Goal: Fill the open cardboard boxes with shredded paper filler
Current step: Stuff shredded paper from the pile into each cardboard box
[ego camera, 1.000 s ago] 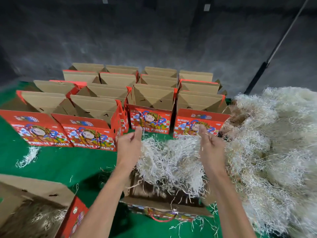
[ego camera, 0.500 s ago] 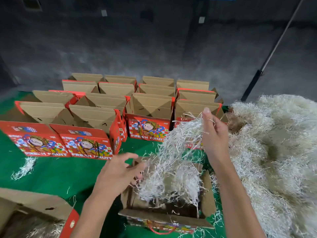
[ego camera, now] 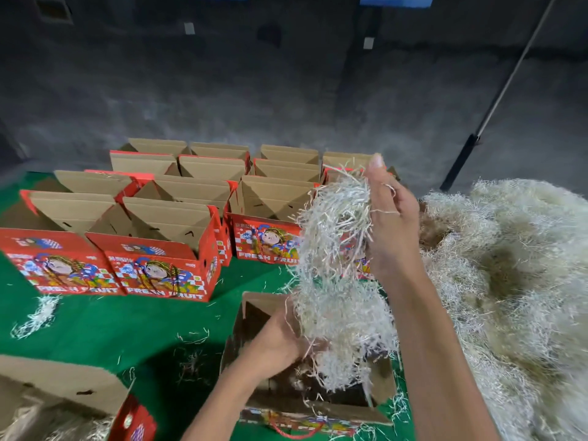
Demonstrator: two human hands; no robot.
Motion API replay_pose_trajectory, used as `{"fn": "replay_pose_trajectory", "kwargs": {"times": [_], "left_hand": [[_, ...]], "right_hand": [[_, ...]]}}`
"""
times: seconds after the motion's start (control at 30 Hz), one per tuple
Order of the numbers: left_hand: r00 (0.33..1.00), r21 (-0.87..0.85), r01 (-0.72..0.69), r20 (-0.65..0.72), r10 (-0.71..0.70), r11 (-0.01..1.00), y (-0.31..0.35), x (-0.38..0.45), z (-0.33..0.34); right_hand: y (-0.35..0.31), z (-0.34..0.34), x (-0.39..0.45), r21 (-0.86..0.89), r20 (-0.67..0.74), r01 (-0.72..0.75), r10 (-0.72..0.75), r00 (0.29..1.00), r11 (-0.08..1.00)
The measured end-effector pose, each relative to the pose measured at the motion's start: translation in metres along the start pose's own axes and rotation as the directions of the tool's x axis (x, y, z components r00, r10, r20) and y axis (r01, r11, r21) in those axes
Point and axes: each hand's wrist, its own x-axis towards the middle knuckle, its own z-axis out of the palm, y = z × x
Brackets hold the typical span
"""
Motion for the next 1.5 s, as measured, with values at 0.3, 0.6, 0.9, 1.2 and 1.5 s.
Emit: {"fn": "replay_pose_trajectory", "kwargs": {"times": [0.3, 0.6, 0.9, 1.2, 1.5], "left_hand": [[0.94, -0.818, 0.129, -0.079, -0.333, 0.56, -0.011, 0.023, 0.004], [0.972, -0.952, -0.029, -0.098, -0.213, 0.305, 0.005, 0.025, -0.002], [0.834, -0.266, 0.012, -0.529, -0.156, 0.964, 0.011, 0.008, 0.005], [0.82, -0.4, 0.169, -0.45, -0.354, 0.901, 0.032, -0.006, -0.008], [0.68, -0.549, -0.093, -0.644, -0.35, 0.83, 0.031, 0.005, -0.043]], "right_hand": [[0.021, -0.043, -0.024, -0.136, -0.03, -0.286, 0.285, 0.958, 0.948], [0.076, -0.046, -0.097, -0.444, 0.176, -0.524, 0.645, 0.744, 0.727], [0.073, -0.019, -0.097, -0.339, -0.031, -0.379, 0.393, 0.919, 0.861], [0.099, -0.023, -0.091, -0.277, -0.199, -0.326, 0.278, 0.94, 0.904], [0.096, -0.045, -0.077, -0.339, -0.412, -0.285, 0.131, 0.902, 0.897]]}}
